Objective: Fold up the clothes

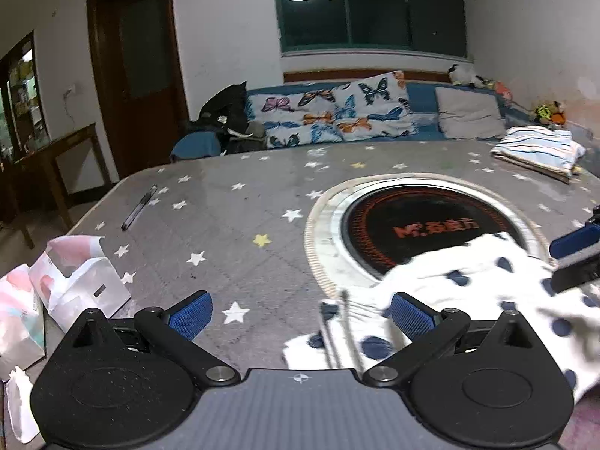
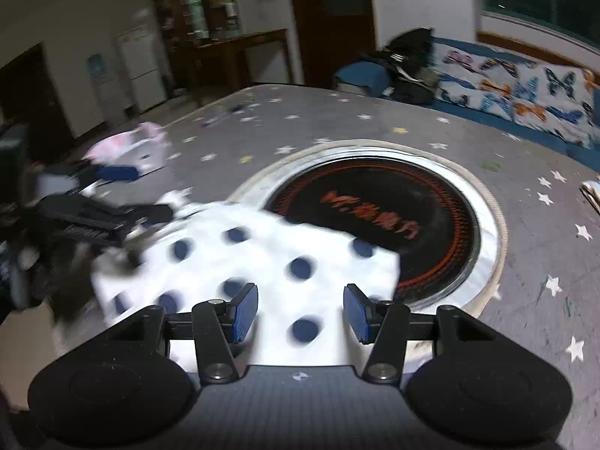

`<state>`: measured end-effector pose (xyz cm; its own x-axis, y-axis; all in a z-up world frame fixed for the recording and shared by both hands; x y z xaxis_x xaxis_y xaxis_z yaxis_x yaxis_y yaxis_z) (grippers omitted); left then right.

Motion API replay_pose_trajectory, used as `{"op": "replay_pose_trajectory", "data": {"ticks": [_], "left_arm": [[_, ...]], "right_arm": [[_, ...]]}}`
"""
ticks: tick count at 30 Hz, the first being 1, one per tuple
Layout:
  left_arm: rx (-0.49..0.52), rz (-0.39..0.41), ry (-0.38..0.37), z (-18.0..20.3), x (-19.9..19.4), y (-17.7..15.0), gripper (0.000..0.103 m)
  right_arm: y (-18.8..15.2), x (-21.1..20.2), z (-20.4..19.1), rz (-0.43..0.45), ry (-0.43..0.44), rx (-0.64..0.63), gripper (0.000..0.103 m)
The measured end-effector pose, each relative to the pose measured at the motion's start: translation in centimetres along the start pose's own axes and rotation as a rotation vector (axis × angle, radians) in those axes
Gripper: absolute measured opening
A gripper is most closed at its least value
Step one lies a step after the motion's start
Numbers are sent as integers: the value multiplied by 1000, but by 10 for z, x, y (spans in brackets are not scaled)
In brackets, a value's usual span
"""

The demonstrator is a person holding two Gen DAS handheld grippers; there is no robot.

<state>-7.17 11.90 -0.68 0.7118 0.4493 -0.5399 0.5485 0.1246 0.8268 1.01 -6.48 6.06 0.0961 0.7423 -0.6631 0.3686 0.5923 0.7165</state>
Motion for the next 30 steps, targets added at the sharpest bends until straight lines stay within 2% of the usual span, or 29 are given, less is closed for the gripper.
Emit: {"op": "replay_pose_trajectory", "data": {"ticks": [5,8,12,16,22,27,30], "left_arm": [[27,16,-20,8,-17,-5,103],[39,-2,2,8,-15,-10,103],[46,-25,34,6,-9,-18,103],[36,-43,31,2,-3,-22,103],[23,-26,25,-2,-11,-20,103],[20,-49,25,0,-6,-23,103],[13,-43,22,-2,-10,-22,103]], "right_arm": [[-21,-23,-26,1,54,-21,51],[-34,-27,-37,-6,71,-28,51],[-50,-25,-42,-34,60,-28,51],[-64,-22,-41,-61,30,-22,51],[-62,-36,-44,-28,24,-32,51],[-71,-28,-36,-62,10,-2,51],[-64,-34,-39,-40,8,-20,51]]}}
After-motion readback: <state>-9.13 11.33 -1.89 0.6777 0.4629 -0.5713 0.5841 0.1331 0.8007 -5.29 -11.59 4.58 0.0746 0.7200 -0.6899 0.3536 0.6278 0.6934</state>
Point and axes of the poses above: each gripper's, at about its wrist camera, not at the fingertips, and x roughly the way its jaws point, z to its right, y to its top, the point moved 1 cm from there along x, roughly the way its jaws point, and after that the axes turned 6 degrees about y, right-handed, at the moved point
